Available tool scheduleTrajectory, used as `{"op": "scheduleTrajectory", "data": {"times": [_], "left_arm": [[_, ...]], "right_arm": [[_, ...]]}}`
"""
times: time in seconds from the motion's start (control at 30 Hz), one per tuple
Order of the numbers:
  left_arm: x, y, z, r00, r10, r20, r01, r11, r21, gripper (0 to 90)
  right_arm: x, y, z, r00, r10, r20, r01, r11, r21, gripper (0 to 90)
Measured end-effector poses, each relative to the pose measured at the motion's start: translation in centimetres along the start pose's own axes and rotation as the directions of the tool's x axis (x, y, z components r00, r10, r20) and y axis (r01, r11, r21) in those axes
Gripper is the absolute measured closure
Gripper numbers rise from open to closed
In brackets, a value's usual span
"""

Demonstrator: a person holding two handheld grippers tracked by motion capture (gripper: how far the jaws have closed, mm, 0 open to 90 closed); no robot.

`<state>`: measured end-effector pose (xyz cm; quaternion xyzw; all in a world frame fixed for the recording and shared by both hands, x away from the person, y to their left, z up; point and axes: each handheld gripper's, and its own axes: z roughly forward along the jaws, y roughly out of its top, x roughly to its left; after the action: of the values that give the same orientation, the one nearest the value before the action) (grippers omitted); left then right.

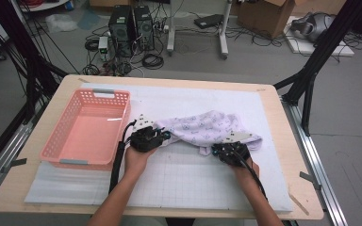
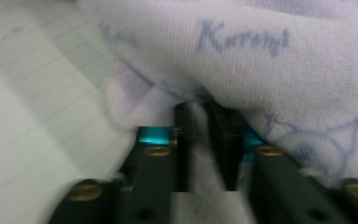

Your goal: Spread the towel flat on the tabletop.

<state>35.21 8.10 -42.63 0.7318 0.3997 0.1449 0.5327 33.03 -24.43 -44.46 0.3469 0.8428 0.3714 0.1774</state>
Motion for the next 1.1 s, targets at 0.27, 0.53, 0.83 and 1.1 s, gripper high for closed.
{"op": "scheduleTrajectory", "data": {"times": [0.27,0.53,0.83,1.1], "left_arm": [[0.3,0.0,0.4,0.9998,0.009,-0.017,-0.009,0.9999,0.013,76.2],[-0.5,-0.3,1.3,0.9991,0.038,-0.020,-0.037,0.9978,0.055,75.9],[-0.1,-0.1,0.5,0.9998,0.017,0.014,-0.018,0.9972,0.073,49.9],[-0.5,-0.7,0.6,0.9979,0.065,-0.001,-0.064,0.9913,0.115,47.8]], "right_arm": [[1.2,-3.2,-4.8,0.9845,0.022,-0.174,-0.026,0.999,-0.020,85.6],[3.5,-5.9,-8.9,0.9621,0.008,-0.272,-0.017,0.999,-0.031,85.8],[1.9,-4.6,-9.2,0.9934,0.067,-0.093,-0.080,0.987,-0.143,53.4],[1.0,0.5,-3.2,0.9968,-0.049,-0.063,0.045,0.997,-0.062,45.1]]}}
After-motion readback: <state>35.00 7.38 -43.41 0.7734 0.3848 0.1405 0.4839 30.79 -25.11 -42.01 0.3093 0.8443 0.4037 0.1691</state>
